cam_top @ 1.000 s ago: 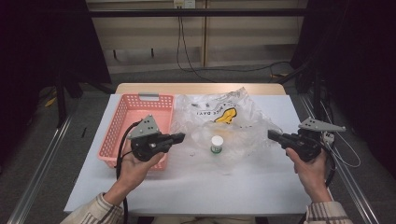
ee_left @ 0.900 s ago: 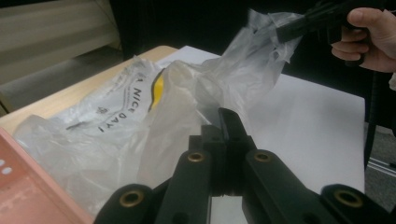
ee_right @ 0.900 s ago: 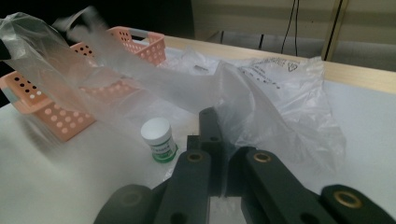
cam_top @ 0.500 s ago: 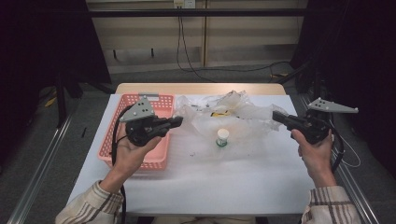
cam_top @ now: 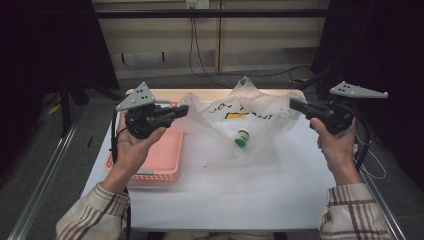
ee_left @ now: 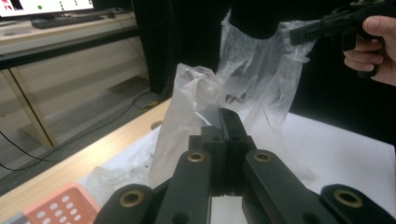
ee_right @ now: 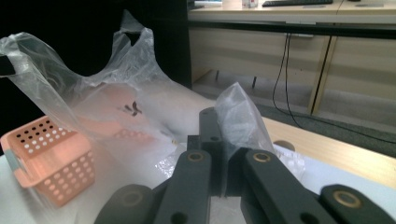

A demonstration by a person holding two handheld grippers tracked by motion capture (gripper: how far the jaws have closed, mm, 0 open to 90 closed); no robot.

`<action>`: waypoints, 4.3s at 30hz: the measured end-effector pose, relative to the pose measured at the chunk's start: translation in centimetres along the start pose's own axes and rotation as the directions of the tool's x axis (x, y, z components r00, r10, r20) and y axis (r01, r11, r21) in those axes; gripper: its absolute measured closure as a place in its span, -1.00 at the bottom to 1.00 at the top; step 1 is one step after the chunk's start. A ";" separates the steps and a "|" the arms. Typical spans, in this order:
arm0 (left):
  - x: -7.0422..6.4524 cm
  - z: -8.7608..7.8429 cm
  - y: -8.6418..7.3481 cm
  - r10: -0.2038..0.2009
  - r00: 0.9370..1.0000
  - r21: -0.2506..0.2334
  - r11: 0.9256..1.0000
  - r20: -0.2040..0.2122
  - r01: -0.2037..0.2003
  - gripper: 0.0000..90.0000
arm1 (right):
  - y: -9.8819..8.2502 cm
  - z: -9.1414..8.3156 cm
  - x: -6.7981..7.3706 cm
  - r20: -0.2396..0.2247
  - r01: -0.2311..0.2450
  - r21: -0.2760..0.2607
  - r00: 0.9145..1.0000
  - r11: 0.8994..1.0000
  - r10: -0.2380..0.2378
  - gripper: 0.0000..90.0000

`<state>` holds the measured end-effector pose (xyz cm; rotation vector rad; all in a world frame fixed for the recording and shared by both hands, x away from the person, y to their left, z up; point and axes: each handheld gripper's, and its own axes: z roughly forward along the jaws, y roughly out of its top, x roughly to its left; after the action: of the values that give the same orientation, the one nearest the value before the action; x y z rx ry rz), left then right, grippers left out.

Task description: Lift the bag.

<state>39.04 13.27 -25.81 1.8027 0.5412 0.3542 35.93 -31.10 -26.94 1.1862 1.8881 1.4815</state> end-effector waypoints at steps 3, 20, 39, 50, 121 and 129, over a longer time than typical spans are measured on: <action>0.8 0.2 0.3 -0.014 1.000 -0.011 1.000 -0.022 0.014 1.00 | 0.6 0.6 0.1 -0.008 0.000 -0.014 1.000 1.000 0.000 1.00; 2.4 -0.9 4.4 0.000 0.996 -0.066 0.998 -0.085 -0.006 1.00 | 7.1 1.1 0.5 0.004 0.032 -0.098 0.999 0.995 -0.032 1.00; 3.1 -2.4 9.0 0.010 0.990 -0.127 0.992 -0.137 -0.028 1.00 | 13.3 0.7 1.2 0.038 0.087 -0.150 0.996 0.985 -0.083 1.00; 3.0 -2.6 10.7 -0.021 0.991 -0.152 0.988 -0.131 0.001 1.00 | 15.0 1.2 0.6 0.048 0.067 -0.161 0.997 0.985 -0.060 1.00; 3.1 3.6 -3.8 -0.095 0.983 0.071 0.992 -0.156 0.107 -0.54 | -3.3 -1.8 -2.3 0.142 -0.037 0.024 0.989 0.999 0.034 -0.47; 1.8 1.2 -6.1 -0.096 0.979 0.089 0.990 -0.179 0.113 -0.76 | -7.2 -1.9 -0.2 0.159 -0.029 0.068 0.987 0.997 0.018 -0.58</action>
<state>40.08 14.68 -32.08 1.8401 0.7858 0.4212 32.09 -32.68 -33.14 1.3215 1.8372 1.3011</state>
